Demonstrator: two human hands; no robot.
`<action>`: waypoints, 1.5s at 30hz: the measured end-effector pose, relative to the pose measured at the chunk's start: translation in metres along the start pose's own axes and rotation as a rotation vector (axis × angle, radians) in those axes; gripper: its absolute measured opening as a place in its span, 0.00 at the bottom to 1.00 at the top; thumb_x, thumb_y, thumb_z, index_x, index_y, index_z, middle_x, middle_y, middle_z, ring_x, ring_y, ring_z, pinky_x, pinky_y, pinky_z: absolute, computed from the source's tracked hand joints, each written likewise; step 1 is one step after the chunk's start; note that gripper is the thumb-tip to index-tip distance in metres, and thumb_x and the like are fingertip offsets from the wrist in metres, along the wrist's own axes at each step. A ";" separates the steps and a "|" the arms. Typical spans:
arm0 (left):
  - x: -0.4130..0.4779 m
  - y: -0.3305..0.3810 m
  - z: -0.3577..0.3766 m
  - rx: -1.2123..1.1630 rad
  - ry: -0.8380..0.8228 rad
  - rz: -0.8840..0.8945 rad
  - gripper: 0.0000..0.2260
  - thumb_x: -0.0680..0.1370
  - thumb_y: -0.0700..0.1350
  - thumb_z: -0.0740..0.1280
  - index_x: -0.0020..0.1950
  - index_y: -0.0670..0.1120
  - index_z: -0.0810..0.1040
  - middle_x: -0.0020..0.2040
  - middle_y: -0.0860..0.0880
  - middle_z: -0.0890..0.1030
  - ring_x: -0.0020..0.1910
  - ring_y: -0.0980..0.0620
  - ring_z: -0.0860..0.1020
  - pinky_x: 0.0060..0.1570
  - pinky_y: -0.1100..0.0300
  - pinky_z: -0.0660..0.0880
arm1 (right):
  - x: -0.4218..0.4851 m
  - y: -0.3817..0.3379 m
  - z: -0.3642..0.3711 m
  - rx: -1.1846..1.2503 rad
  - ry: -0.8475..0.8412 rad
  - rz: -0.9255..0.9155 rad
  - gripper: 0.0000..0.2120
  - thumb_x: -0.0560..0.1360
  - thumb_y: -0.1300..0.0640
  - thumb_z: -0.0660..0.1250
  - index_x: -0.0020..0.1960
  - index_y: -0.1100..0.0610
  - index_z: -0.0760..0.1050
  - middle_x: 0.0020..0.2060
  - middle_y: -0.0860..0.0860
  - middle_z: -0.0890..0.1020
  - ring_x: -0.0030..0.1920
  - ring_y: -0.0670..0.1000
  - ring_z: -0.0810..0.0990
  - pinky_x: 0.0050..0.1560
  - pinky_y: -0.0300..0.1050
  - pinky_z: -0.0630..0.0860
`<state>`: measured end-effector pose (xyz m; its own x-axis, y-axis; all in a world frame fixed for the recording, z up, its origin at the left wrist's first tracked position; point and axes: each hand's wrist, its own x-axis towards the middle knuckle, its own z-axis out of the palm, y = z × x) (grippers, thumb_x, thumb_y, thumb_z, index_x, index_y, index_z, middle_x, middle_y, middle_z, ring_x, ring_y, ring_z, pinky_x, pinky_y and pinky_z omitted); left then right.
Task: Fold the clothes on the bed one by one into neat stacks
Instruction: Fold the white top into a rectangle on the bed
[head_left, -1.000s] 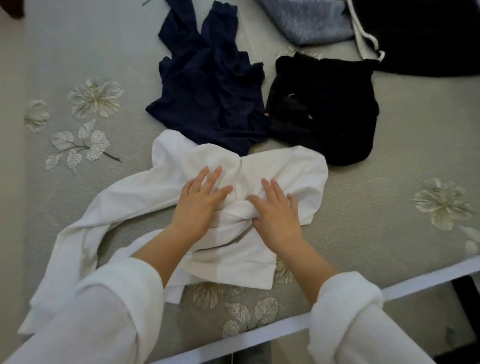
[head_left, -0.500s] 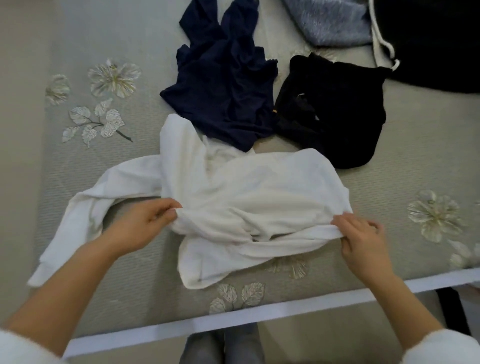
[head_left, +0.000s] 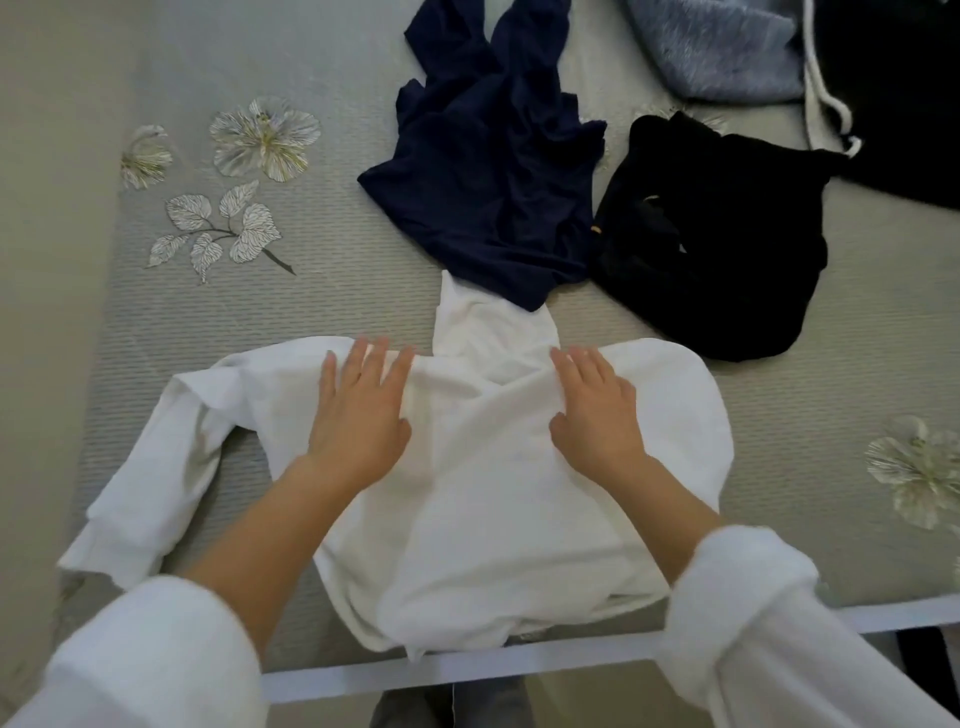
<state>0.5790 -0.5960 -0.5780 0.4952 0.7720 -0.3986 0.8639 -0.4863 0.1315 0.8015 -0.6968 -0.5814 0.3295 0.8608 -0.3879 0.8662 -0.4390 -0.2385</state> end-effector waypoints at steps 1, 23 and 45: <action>0.005 -0.009 0.004 0.110 -0.096 -0.061 0.32 0.77 0.46 0.61 0.78 0.49 0.49 0.76 0.45 0.58 0.76 0.46 0.52 0.73 0.46 0.41 | 0.009 -0.003 0.004 -0.148 -0.037 -0.033 0.28 0.76 0.60 0.60 0.74 0.50 0.58 0.78 0.52 0.51 0.78 0.54 0.43 0.74 0.54 0.45; -0.050 -0.016 0.033 -0.751 -0.525 -0.313 0.25 0.66 0.39 0.74 0.57 0.52 0.65 0.45 0.53 0.76 0.45 0.54 0.75 0.36 0.65 0.68 | -0.006 0.010 0.007 -0.615 -0.589 -0.077 0.21 0.72 0.49 0.62 0.64 0.50 0.70 0.62 0.51 0.70 0.67 0.54 0.64 0.68 0.61 0.54; -0.148 -0.012 -0.151 -0.661 0.093 0.044 0.09 0.79 0.47 0.63 0.46 0.41 0.73 0.41 0.44 0.78 0.42 0.46 0.76 0.40 0.53 0.68 | -0.140 0.045 -0.176 0.392 0.263 0.156 0.09 0.74 0.57 0.68 0.38 0.57 0.70 0.29 0.47 0.72 0.31 0.49 0.71 0.29 0.41 0.61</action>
<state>0.5089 -0.6425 -0.3839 0.5112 0.8039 -0.3042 0.7027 -0.1871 0.6864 0.8603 -0.7914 -0.3808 0.5714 0.7906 -0.2201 0.6094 -0.5883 -0.5315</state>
